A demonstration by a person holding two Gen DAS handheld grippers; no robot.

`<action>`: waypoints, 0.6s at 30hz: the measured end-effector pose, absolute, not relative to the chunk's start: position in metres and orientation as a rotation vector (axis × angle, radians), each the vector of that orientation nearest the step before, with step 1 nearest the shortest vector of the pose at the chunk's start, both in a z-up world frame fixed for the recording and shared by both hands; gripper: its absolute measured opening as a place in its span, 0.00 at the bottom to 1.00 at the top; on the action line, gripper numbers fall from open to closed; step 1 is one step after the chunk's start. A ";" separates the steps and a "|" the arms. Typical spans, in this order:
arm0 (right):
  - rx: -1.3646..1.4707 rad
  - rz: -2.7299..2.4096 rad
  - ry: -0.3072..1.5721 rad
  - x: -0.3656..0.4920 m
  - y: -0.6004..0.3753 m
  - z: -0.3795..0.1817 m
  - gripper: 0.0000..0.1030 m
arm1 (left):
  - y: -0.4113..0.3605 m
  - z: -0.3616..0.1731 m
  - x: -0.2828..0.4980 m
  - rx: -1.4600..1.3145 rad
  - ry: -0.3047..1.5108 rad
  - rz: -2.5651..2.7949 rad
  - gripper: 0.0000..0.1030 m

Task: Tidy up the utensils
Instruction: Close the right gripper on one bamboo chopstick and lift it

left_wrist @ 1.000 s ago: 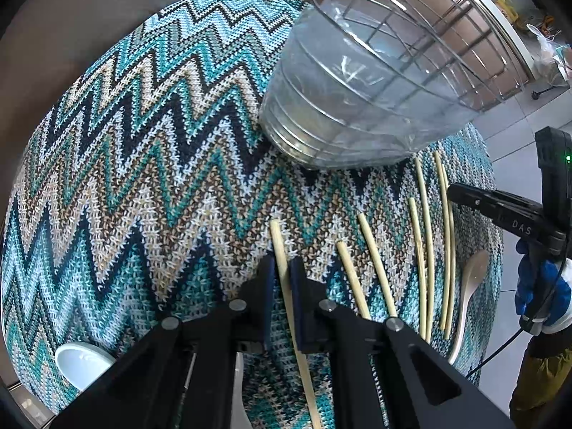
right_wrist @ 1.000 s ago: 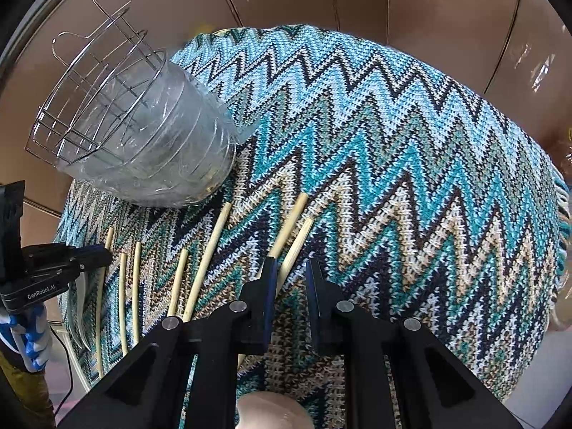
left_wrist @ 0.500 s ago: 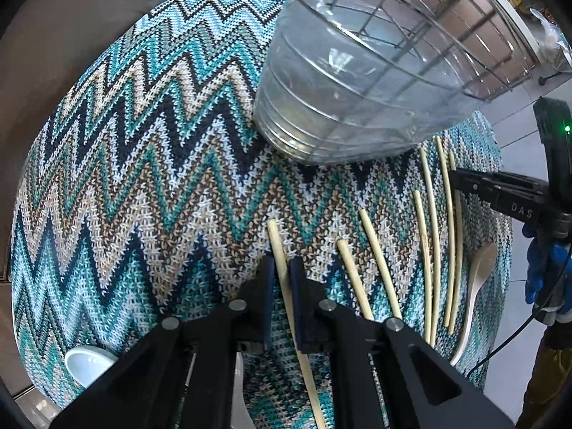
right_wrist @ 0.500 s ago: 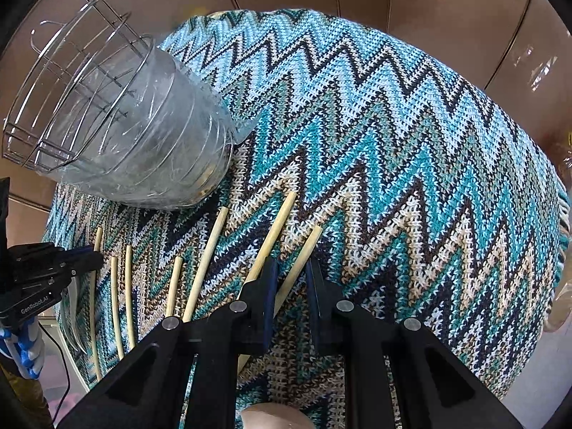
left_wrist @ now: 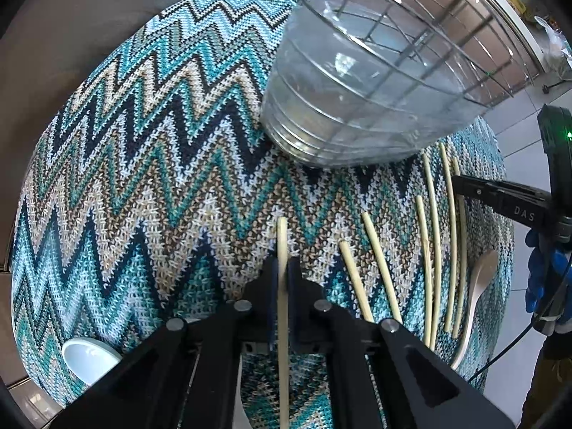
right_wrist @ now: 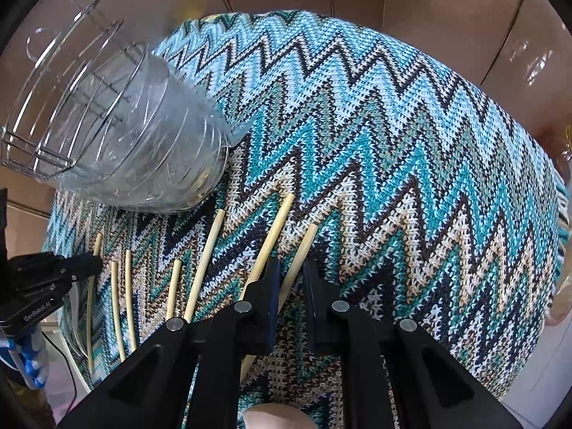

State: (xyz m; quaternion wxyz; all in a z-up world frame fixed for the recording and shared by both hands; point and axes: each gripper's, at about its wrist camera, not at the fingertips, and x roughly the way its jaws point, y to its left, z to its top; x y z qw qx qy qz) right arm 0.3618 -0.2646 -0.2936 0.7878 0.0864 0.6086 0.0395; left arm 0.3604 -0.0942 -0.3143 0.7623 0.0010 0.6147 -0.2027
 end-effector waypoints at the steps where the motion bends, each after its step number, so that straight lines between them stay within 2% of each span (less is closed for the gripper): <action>1: 0.200 0.086 1.305 0.361 -0.267 -0.293 0.09 | -0.091 -0.312 0.358 0.000 1.328 -0.440 0.05; 11: 0.267 0.096 1.199 0.338 -0.286 -0.274 0.09 | -0.063 -0.284 0.341 -0.027 1.217 -0.428 0.05; 18: 0.273 0.107 1.083 0.306 -0.294 -0.240 0.08 | -0.042 -0.247 0.321 -0.041 1.096 -0.418 0.05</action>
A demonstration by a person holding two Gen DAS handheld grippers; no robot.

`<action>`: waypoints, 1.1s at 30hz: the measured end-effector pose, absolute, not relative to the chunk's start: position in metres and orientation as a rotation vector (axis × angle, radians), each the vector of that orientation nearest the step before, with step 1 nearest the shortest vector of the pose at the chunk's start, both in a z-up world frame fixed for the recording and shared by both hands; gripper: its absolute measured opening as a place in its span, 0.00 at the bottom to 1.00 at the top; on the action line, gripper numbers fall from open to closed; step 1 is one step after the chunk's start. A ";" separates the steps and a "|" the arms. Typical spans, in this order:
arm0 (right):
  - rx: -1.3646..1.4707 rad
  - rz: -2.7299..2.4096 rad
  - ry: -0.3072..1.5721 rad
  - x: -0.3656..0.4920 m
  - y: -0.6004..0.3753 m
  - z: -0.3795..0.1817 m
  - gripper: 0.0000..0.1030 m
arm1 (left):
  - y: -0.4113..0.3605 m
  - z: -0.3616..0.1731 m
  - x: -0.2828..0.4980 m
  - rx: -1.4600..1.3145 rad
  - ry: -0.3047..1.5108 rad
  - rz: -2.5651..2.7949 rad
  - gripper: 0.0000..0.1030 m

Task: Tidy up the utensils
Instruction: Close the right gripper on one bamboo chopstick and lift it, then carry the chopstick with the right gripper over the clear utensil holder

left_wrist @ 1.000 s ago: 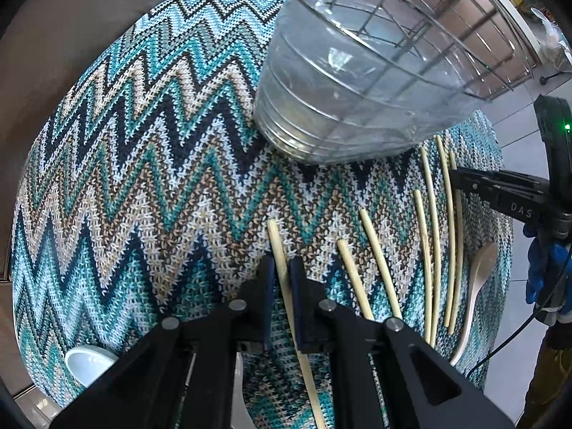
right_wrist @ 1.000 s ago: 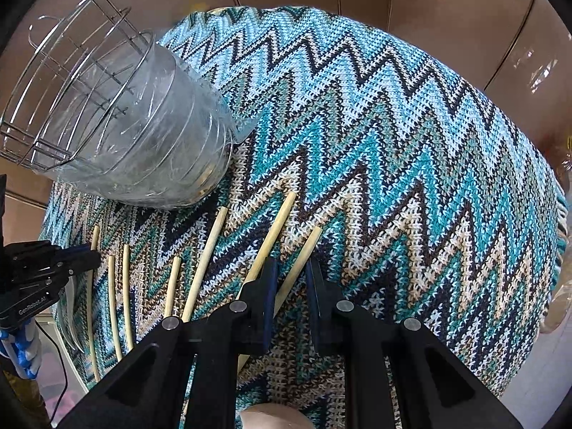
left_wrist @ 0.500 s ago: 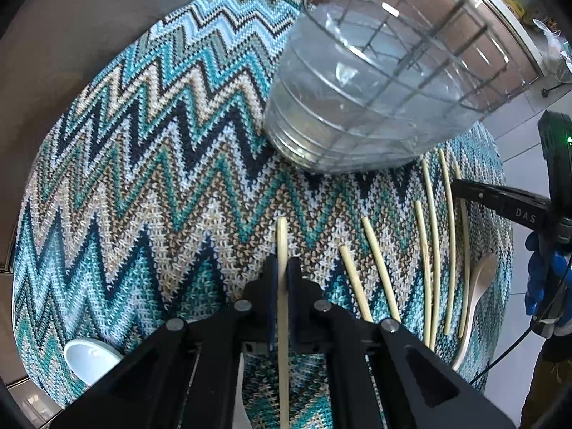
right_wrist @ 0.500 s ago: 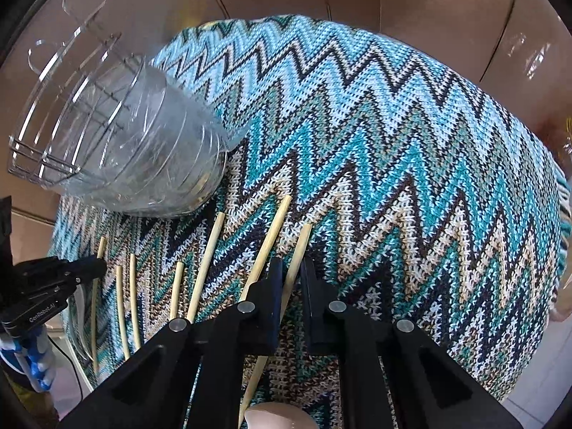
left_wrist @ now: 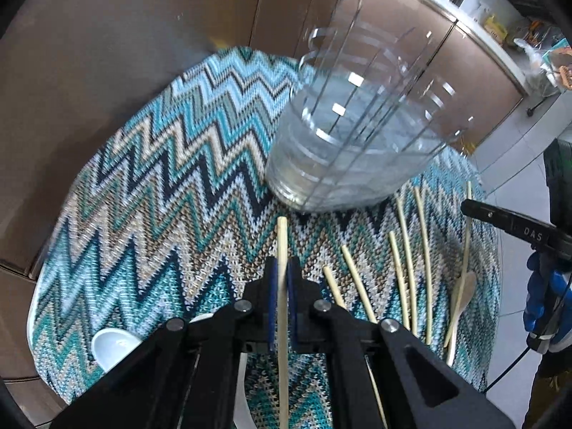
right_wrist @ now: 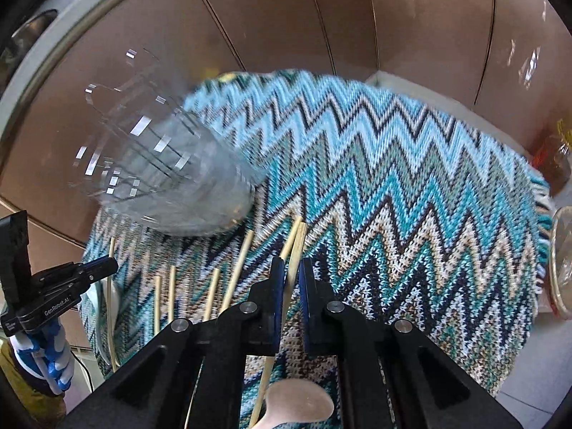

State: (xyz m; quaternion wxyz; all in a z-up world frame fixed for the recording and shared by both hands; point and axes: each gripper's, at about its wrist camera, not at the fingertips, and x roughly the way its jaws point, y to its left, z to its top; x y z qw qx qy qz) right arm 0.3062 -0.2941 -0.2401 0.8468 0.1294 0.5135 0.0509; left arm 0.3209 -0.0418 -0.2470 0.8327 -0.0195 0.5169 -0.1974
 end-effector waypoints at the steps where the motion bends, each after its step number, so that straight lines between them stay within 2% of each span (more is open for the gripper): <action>1: 0.270 0.109 1.068 0.299 -0.295 -0.236 0.08 | -0.038 -0.240 0.316 -0.044 1.073 -0.415 0.05; 13: 0.256 0.117 0.868 0.244 -0.290 -0.171 0.06 | -0.012 -0.176 0.278 -0.085 0.928 -0.388 0.05; 24: 0.220 0.124 0.758 0.203 -0.269 -0.130 0.06 | 0.009 -0.125 0.243 -0.114 0.821 -0.382 0.05; 33: 0.184 0.174 0.631 0.177 -0.244 -0.085 0.06 | 0.011 -0.076 0.220 -0.179 0.650 -0.386 0.05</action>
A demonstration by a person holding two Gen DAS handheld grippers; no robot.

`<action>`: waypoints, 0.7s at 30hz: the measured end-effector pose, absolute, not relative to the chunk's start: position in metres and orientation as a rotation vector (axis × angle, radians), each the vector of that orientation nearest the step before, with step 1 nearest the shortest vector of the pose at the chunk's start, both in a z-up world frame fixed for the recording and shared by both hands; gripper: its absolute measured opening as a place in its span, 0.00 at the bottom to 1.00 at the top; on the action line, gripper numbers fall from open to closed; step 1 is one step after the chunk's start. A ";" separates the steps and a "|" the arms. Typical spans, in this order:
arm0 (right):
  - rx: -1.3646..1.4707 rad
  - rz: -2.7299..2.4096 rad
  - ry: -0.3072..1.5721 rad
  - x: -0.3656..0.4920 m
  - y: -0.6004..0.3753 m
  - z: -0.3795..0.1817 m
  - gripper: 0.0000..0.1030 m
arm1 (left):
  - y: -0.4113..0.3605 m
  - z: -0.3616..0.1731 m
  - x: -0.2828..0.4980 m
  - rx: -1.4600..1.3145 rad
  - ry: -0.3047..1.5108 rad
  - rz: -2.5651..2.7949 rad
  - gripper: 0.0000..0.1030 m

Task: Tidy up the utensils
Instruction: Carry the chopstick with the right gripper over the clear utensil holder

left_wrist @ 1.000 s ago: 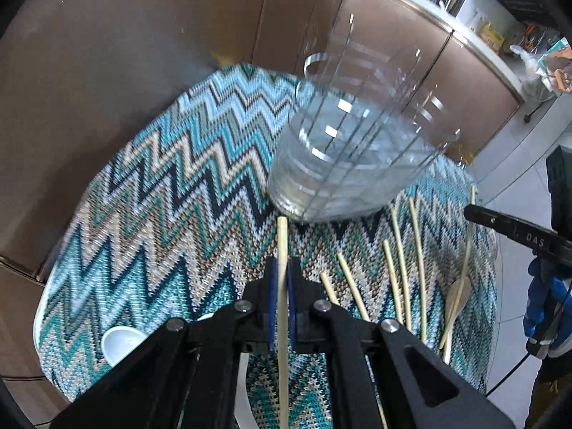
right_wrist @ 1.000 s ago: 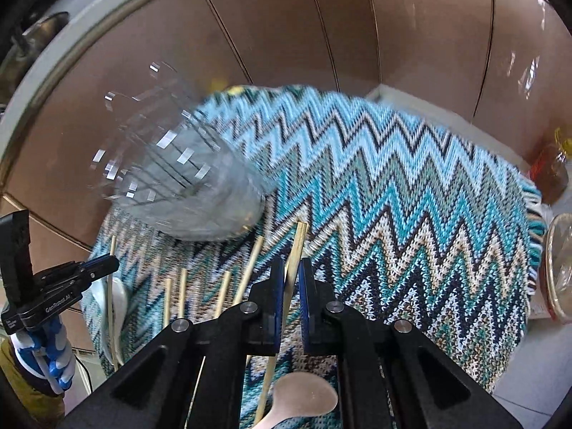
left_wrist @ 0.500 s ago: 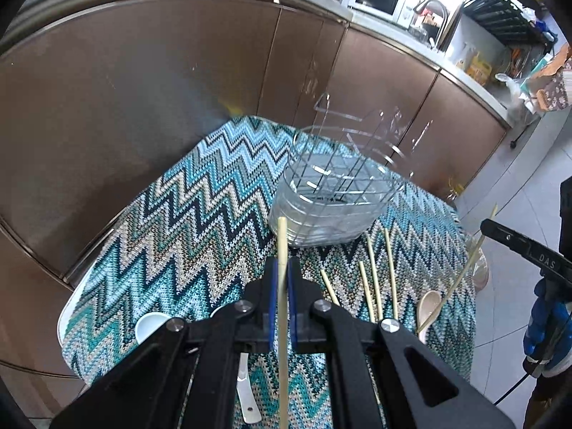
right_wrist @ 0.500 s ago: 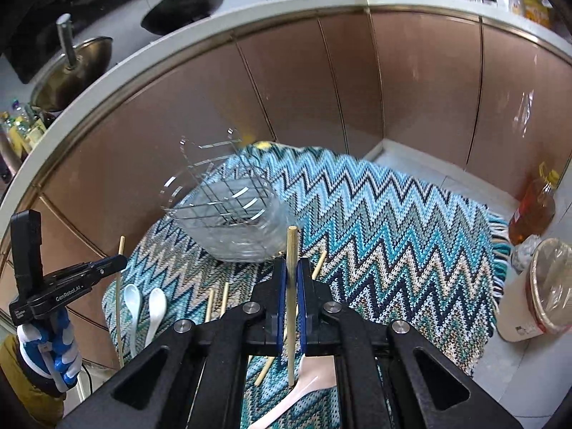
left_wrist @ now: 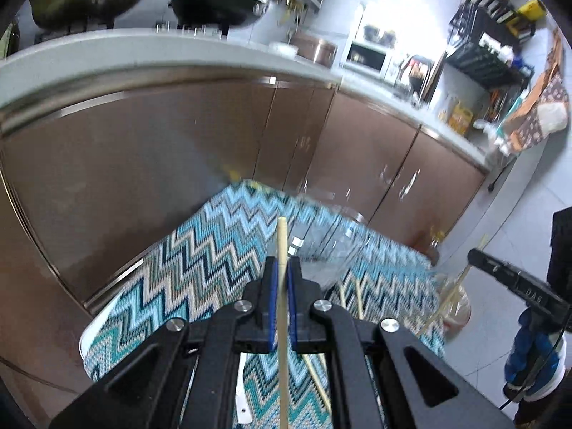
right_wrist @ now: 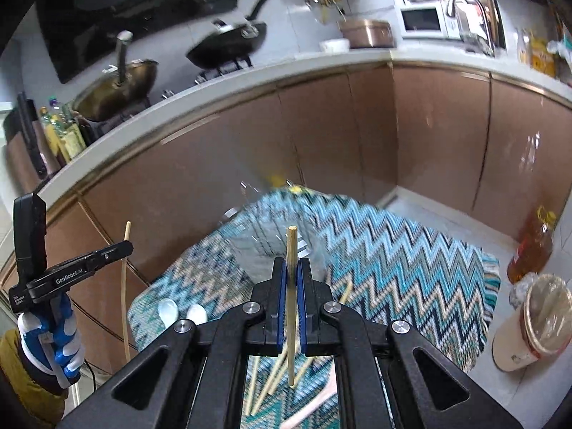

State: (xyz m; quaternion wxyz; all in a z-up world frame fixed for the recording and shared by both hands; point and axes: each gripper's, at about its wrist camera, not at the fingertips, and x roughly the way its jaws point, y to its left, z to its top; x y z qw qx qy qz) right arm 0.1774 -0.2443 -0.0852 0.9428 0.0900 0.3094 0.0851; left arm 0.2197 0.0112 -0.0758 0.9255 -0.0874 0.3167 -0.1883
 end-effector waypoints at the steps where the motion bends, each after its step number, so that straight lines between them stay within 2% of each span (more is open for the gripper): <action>1: 0.177 0.182 0.608 0.176 -0.240 -0.078 0.06 | 0.012 -0.071 0.219 -0.187 0.634 -0.389 0.05; 12: 0.129 0.222 0.340 0.194 -0.210 -0.018 0.06 | 0.008 0.000 0.244 -0.374 0.324 -0.418 0.05; 17: 0.100 0.213 0.271 0.225 -0.204 -0.011 0.06 | -0.010 0.006 0.279 -0.409 0.235 -0.393 0.05; 21: 0.073 0.195 0.264 0.250 -0.205 -0.025 0.06 | -0.031 -0.010 0.313 -0.402 0.222 -0.358 0.05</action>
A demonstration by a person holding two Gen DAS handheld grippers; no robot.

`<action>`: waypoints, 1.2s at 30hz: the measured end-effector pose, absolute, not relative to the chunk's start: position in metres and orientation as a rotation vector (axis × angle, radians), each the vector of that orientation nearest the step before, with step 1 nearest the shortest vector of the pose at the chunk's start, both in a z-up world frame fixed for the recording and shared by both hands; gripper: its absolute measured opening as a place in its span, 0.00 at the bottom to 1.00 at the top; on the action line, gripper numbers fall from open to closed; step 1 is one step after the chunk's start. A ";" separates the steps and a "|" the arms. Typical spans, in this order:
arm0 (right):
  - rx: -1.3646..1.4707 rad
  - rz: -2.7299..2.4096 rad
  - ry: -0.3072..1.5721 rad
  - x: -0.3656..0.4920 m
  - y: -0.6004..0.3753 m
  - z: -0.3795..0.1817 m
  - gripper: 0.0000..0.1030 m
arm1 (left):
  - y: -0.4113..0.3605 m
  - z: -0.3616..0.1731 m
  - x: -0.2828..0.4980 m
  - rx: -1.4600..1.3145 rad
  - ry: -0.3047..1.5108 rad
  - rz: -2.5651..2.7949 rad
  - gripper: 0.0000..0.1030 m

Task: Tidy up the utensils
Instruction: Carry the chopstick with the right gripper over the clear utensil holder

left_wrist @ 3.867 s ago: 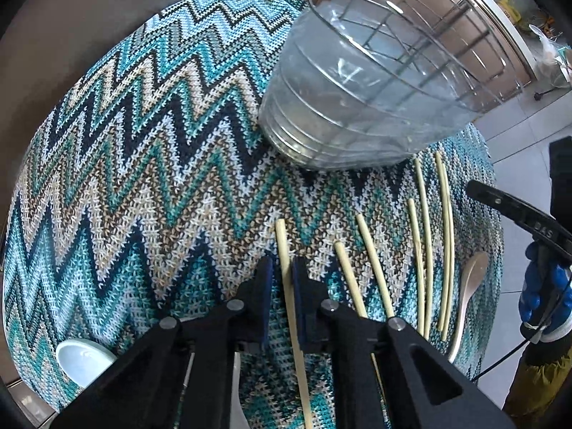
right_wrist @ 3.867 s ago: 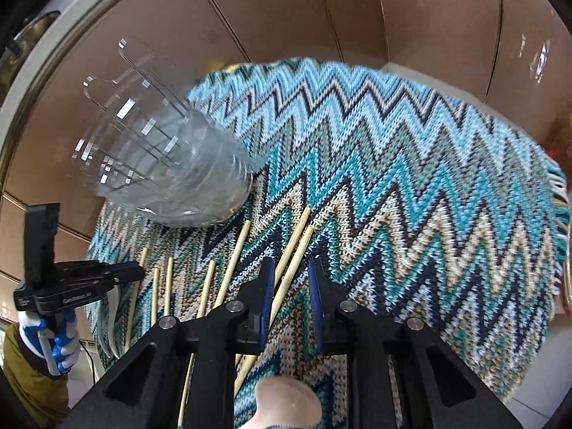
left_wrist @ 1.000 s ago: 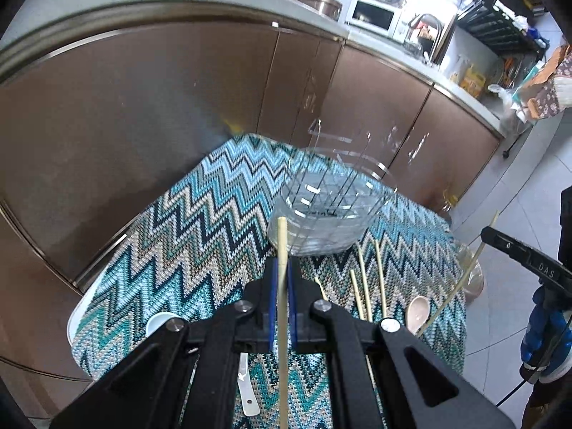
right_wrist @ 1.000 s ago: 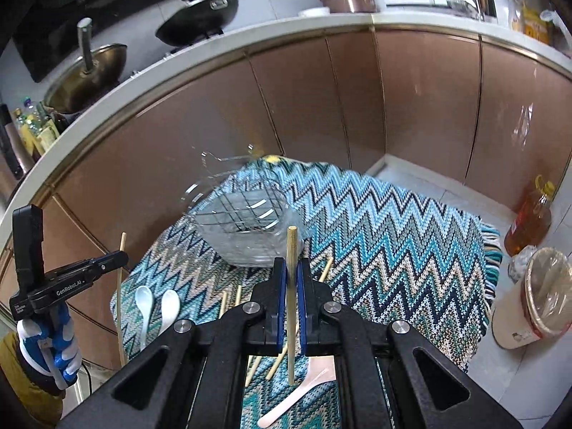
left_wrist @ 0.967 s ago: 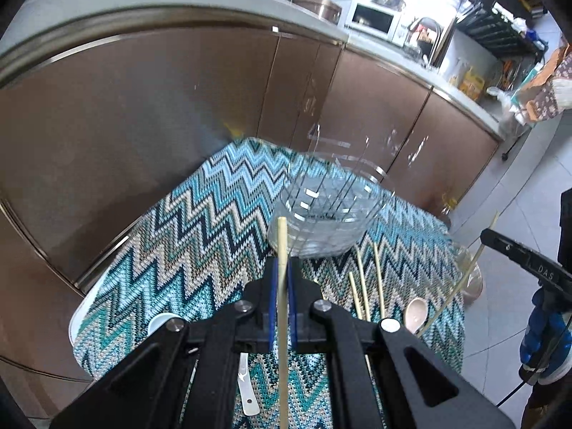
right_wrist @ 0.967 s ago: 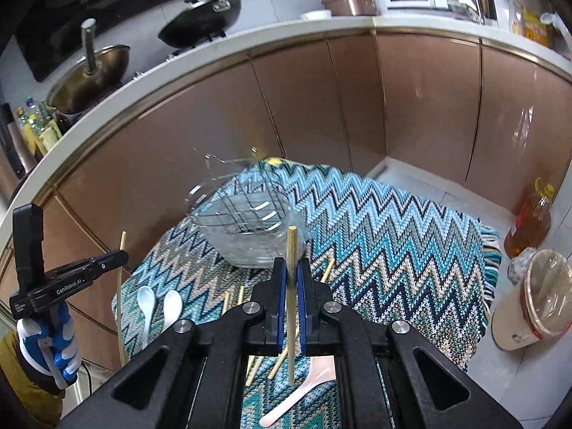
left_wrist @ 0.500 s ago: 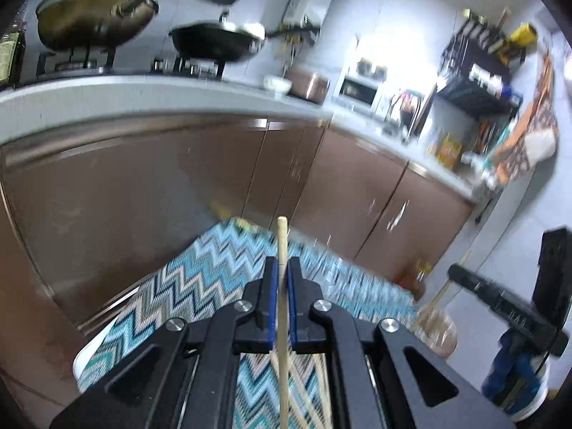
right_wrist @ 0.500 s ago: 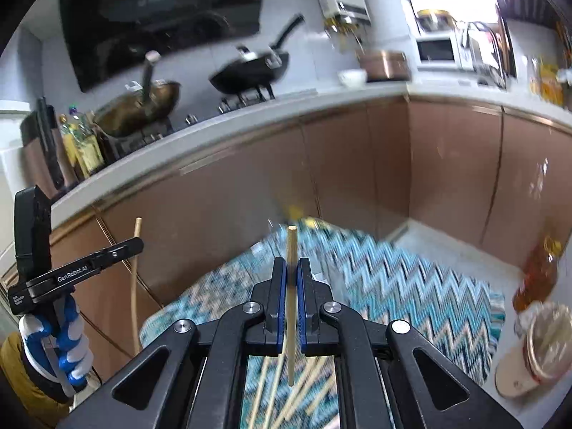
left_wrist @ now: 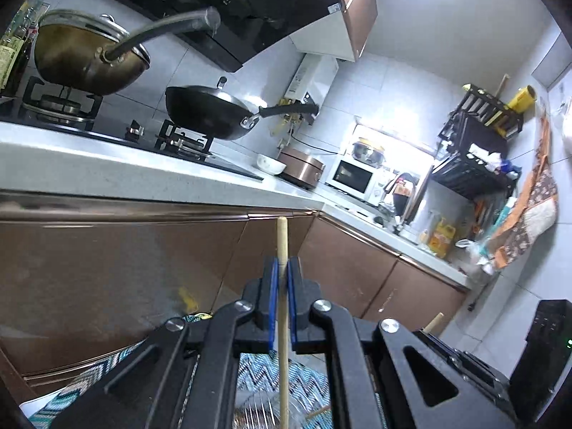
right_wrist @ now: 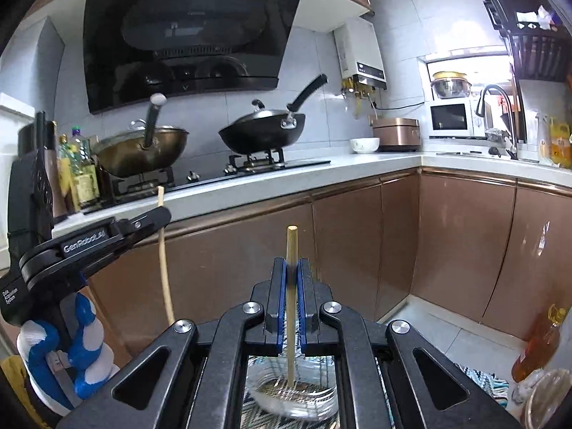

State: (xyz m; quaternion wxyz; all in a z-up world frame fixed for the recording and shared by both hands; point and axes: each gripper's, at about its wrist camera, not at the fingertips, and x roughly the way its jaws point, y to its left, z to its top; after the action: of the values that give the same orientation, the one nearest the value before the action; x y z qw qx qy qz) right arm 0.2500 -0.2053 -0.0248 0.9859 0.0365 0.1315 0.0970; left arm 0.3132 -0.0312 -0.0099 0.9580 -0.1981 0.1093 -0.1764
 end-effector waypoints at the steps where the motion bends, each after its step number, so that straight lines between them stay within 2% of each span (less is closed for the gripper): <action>1: 0.068 0.191 0.266 0.258 -0.206 -0.032 0.06 | -0.036 -0.015 0.321 -0.401 0.221 -0.348 0.05; 12: 0.002 0.145 0.301 0.298 -0.205 -0.091 0.06 | -0.075 -0.080 0.362 -0.324 0.187 -0.190 0.05; 24: -0.028 0.129 0.364 0.308 -0.200 -0.140 0.06 | -0.094 -0.126 0.362 -0.277 0.148 -0.112 0.06; 26: -0.029 0.127 0.367 0.306 -0.200 -0.144 0.09 | -0.094 -0.131 0.360 -0.279 0.158 -0.127 0.07; 27: -0.031 0.125 0.372 0.305 -0.200 -0.145 0.11 | -0.094 -0.133 0.357 -0.283 0.166 -0.137 0.11; 28: -0.030 0.123 0.375 0.304 -0.201 -0.146 0.16 | -0.093 -0.134 0.354 -0.286 0.172 -0.147 0.20; 29: -0.029 0.121 0.378 0.302 -0.201 -0.146 0.24 | -0.091 -0.134 0.352 -0.292 0.184 -0.162 0.24; 30: -0.026 0.121 0.379 0.301 -0.202 -0.147 0.26 | -0.088 -0.133 0.349 -0.301 0.199 -0.179 0.29; 36: -0.014 0.113 0.371 0.283 -0.204 -0.133 0.28 | -0.064 -0.110 0.321 -0.280 0.248 -0.218 0.35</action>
State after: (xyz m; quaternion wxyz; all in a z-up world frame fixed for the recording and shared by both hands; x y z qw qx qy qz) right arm 0.2833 -0.2041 -0.1331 0.9813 -0.0069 0.1842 0.0560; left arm 0.3206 -0.0643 -0.1098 0.9767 -0.1387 0.1229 -0.1082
